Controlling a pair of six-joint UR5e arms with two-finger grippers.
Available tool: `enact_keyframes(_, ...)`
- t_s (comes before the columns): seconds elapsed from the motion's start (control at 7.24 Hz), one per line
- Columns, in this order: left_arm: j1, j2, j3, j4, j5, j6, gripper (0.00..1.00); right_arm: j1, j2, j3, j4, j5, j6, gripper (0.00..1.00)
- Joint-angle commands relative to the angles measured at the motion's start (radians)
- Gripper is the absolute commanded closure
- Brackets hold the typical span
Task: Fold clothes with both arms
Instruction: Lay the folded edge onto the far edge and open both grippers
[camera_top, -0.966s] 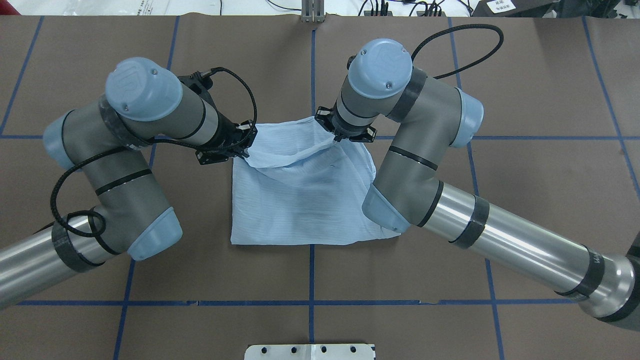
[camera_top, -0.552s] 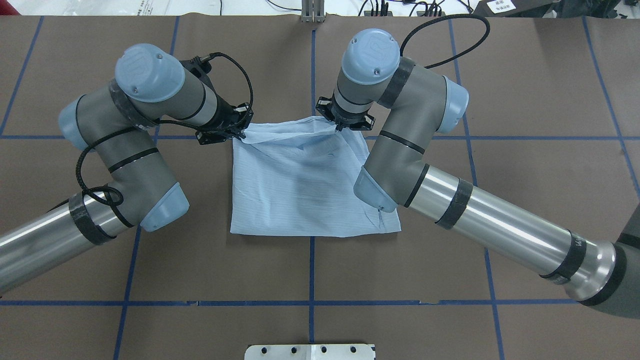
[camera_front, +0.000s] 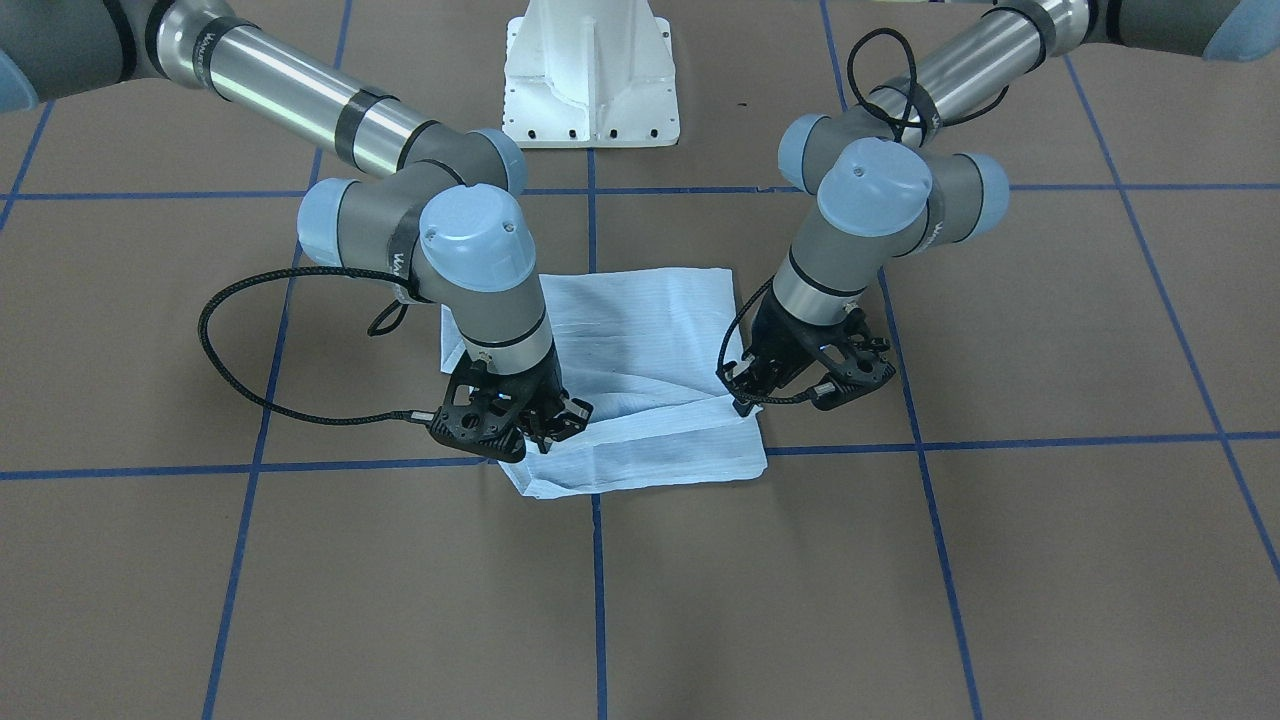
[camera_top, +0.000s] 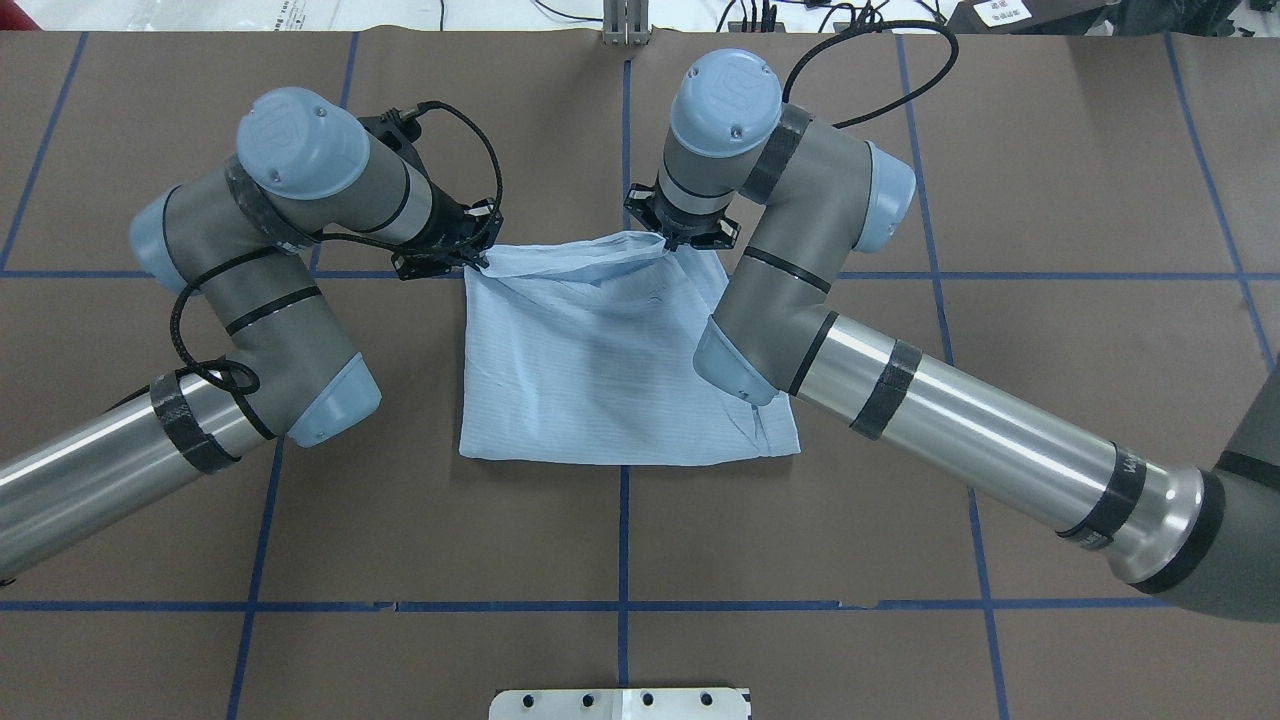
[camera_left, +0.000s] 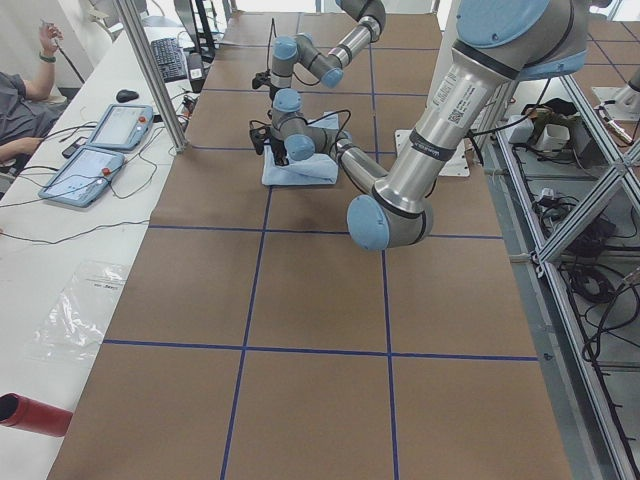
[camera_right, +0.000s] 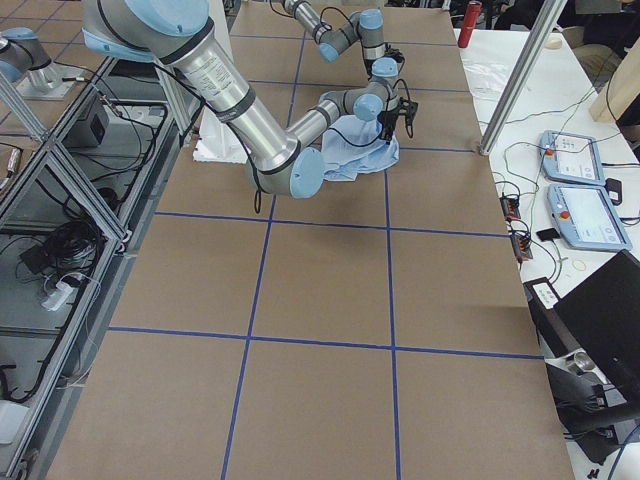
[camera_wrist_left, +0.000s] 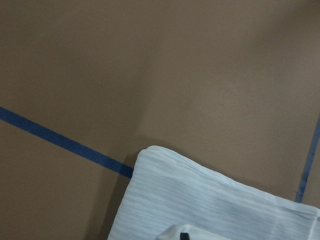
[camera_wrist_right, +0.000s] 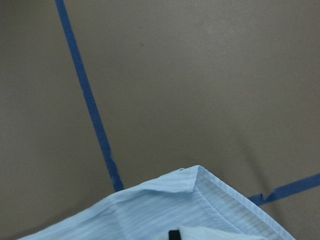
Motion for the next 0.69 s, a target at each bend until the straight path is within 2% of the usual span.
enact_keyframes(0.0,-0.009,-0.002,0.004,-0.001,0.000,0.003,1.00,0.001,0.019,-0.021,0.004,0.001,0.000,1.00)
enact_keyframes(0.41,-0.011,-0.002,0.008,0.000,0.002,0.000,1.00,0.007,0.034,-0.049,0.007,-0.002,0.000,1.00)
enact_keyframes(0.55,-0.012,-0.002,0.008,-0.003,0.003,-0.012,0.45,0.013,0.033,-0.074,0.075,-0.006,0.006,0.14)
